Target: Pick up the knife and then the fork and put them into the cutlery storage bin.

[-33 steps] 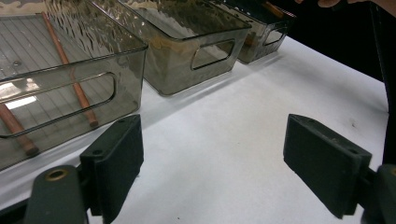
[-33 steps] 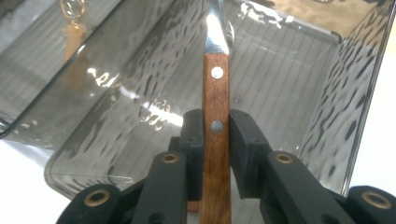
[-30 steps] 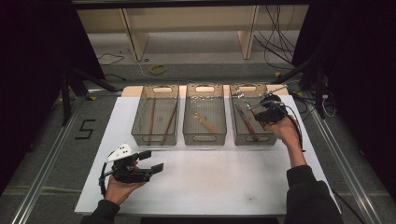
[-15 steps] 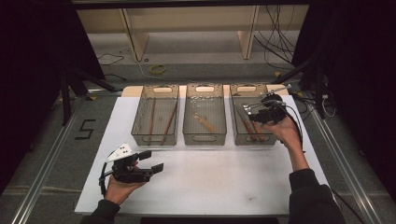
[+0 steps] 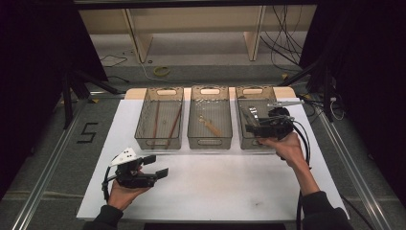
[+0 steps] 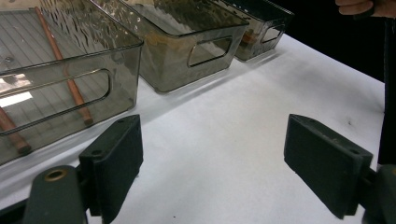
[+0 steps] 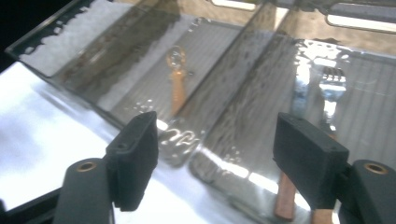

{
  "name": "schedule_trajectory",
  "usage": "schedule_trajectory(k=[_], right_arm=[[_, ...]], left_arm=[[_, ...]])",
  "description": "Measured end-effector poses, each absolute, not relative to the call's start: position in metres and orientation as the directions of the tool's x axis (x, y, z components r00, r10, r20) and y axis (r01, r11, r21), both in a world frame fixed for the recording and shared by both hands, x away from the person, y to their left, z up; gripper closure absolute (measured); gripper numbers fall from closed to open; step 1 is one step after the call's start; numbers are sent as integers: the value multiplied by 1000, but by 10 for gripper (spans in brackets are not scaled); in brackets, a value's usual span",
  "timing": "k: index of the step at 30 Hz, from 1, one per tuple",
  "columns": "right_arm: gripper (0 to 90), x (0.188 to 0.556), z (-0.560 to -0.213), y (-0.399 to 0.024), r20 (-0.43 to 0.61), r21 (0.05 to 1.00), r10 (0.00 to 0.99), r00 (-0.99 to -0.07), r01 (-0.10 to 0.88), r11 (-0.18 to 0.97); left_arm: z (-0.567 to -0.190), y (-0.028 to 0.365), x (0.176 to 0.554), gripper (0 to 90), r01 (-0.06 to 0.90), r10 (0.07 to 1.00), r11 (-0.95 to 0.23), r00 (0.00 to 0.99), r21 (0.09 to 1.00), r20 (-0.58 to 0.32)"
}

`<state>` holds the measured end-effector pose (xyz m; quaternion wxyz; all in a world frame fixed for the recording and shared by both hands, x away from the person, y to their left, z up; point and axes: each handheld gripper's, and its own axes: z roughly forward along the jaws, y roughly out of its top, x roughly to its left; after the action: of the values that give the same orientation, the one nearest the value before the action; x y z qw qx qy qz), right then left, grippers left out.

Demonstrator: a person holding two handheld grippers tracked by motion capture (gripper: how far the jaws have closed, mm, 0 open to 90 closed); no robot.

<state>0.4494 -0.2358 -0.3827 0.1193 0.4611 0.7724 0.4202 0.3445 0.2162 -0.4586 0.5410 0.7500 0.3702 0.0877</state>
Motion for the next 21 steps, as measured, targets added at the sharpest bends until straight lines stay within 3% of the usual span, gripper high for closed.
schedule_trajectory(k=[21], right_arm=[[276,384,-403,-220,196,827,752,-629,519,218]], left_arm=[[-459,205,342,191,459,620,-176,739,871,-264]])
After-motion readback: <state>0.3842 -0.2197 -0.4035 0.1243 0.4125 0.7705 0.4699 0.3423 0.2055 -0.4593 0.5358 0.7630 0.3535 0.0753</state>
